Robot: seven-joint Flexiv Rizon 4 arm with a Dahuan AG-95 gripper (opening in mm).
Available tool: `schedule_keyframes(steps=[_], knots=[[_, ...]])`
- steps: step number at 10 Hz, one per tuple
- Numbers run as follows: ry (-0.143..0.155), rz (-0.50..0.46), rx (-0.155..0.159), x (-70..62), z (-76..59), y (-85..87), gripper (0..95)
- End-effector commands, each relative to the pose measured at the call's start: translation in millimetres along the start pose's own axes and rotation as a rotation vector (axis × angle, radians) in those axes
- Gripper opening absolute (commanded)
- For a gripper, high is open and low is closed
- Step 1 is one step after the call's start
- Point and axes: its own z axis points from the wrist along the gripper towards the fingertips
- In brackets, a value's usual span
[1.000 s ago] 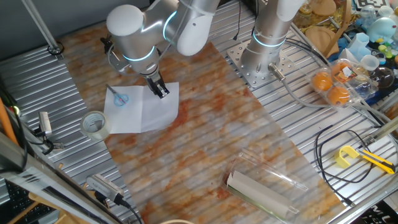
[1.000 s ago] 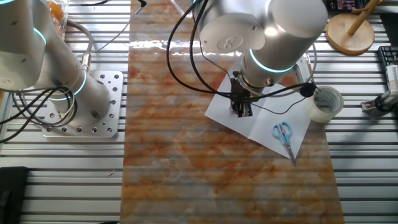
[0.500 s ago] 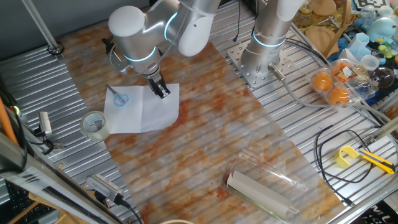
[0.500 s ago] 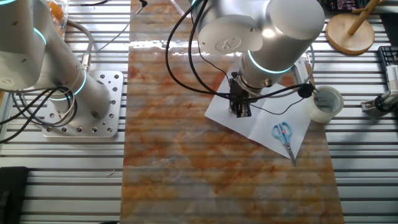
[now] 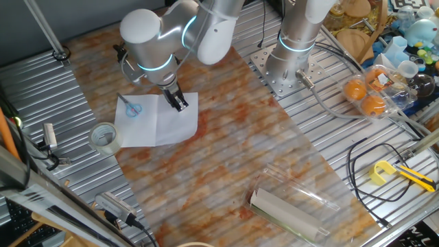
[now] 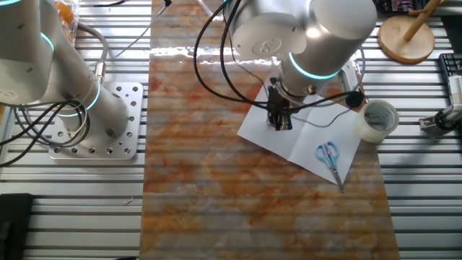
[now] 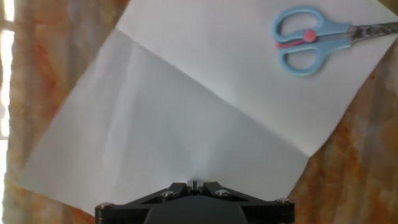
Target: Unfold a piece of paper
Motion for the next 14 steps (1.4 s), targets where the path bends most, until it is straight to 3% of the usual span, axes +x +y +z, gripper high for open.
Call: schedule_keyframes(steps=[1, 5, 14], knots=[[0.0, 0.005, -0.002, -0.4, -0.3, 5.0, 0.0], [0.001, 0.013, -0.003, 2.3, -0.1, 14.4, 0.0], [0.001, 0.013, -0.003, 2.1, -0.2, 14.6, 0.0]])
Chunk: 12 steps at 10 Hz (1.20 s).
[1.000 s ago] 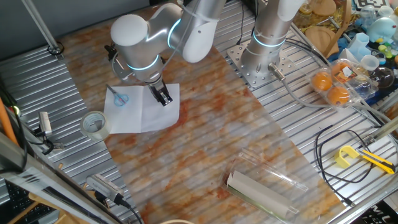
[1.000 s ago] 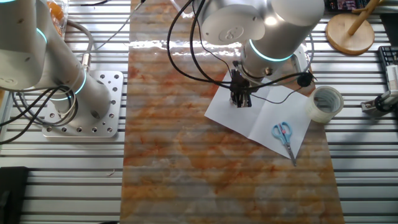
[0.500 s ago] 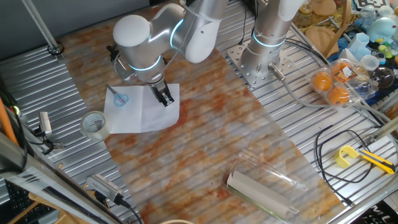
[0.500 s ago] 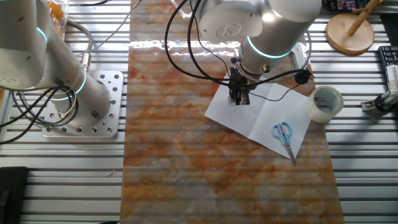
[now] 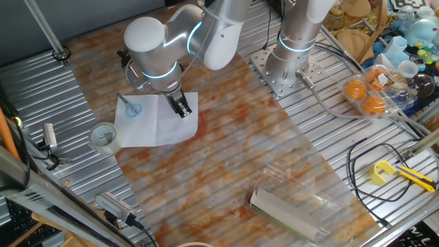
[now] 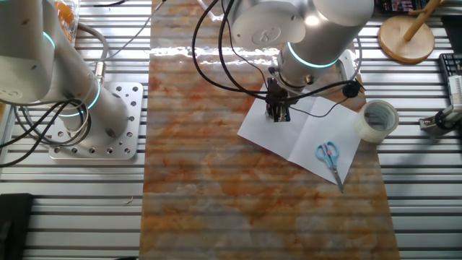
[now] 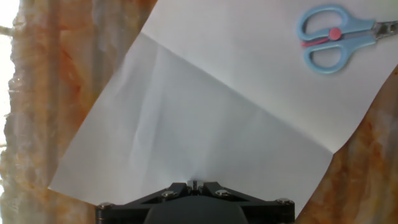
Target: Unfold a piece of paper
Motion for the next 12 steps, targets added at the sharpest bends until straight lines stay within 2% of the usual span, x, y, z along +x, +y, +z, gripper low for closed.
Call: schedule_keyframes(steps=[1, 3, 9, 12], knots=[[-0.002, -0.002, 0.001, 0.2, -0.3, -0.1, 0.0], [-0.022, 0.011, 0.01, 0.2, -0.3, -0.1, 0.0], [-0.019, -0.029, 0.001, 0.2, -0.3, -0.1, 0.0], [-0.021, -0.018, -0.004, -1.2, -0.5, 8.5, 0.0]])
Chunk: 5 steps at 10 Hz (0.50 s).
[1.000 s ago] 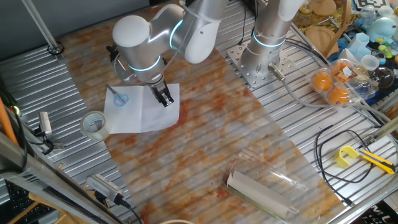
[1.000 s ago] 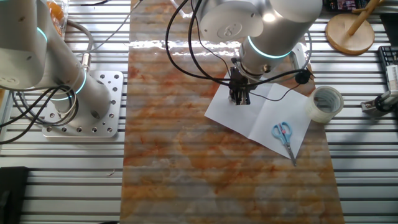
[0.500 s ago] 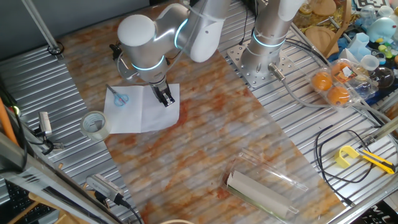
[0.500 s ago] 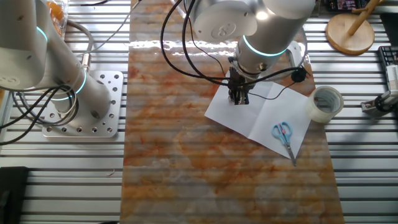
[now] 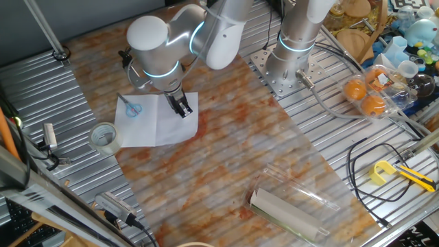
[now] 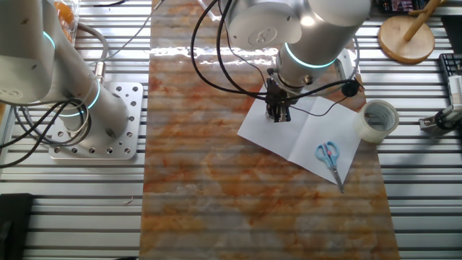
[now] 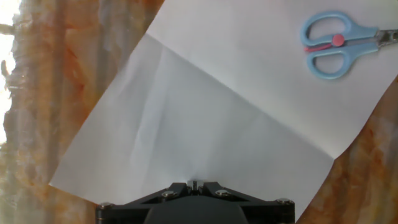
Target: Unfold a piece of paper
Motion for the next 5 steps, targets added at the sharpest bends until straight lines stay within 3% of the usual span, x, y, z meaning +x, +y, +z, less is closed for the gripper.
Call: schedule_keyframes(steps=[1, 5], knots=[[0.003, 0.012, 0.005, -1.1, -0.1, 5.7, 0.0], [-0.002, 0.031, 0.005, -3.5, 1.5, 22.1, 0.0]])
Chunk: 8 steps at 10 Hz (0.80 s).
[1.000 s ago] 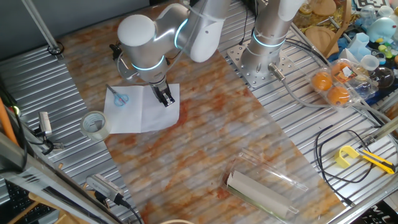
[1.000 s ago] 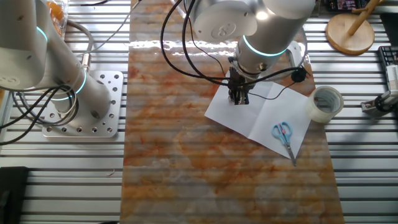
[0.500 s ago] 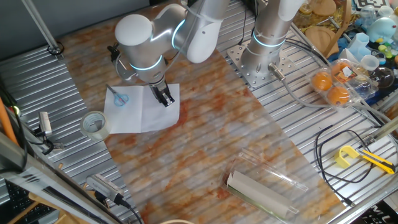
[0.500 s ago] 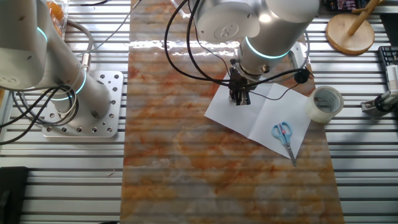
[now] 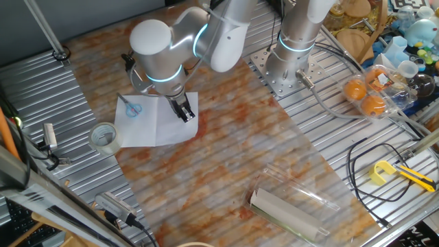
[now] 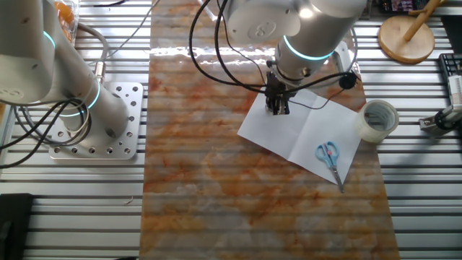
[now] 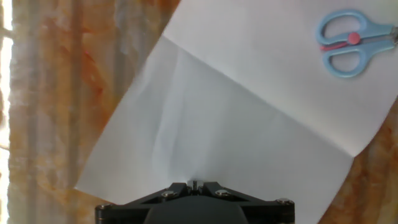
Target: Unfold a piece of paper
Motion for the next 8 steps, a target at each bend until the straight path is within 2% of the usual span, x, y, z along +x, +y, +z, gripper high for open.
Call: schedule_keyframes(steps=[1, 8], knots=[[-0.002, 0.006, 0.0, -0.3, 0.7, 5.5, 0.0], [-0.013, 0.019, 0.003, -1.0, 2.1, 21.9, 0.0]])
